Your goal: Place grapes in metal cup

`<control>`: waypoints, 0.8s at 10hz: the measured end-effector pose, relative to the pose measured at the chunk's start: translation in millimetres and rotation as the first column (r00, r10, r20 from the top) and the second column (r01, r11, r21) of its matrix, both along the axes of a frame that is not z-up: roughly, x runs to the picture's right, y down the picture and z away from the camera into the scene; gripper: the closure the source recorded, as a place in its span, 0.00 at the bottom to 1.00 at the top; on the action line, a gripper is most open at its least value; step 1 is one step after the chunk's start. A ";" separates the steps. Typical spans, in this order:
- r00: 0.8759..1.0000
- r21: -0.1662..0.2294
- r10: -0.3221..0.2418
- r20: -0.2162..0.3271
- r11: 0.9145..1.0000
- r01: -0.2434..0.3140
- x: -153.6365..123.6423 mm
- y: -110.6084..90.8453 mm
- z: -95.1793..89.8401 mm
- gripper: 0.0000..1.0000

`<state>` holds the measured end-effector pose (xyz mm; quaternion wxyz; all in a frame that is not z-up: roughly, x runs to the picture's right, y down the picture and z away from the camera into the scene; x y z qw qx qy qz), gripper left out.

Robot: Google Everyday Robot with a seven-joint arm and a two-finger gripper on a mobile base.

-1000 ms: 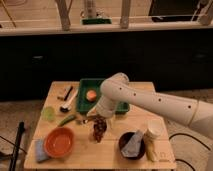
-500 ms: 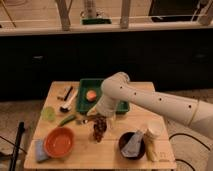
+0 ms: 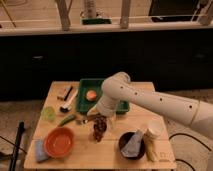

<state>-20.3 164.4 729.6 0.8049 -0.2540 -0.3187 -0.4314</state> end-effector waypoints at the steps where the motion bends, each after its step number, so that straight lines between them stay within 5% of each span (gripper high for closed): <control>1: 1.000 0.000 0.000 0.003 1.000 0.000 -0.1 -0.4 0.1 0.20; 8: 1.000 -0.006 -0.003 0.012 1.000 0.003 0.5 -4.1 0.4 0.20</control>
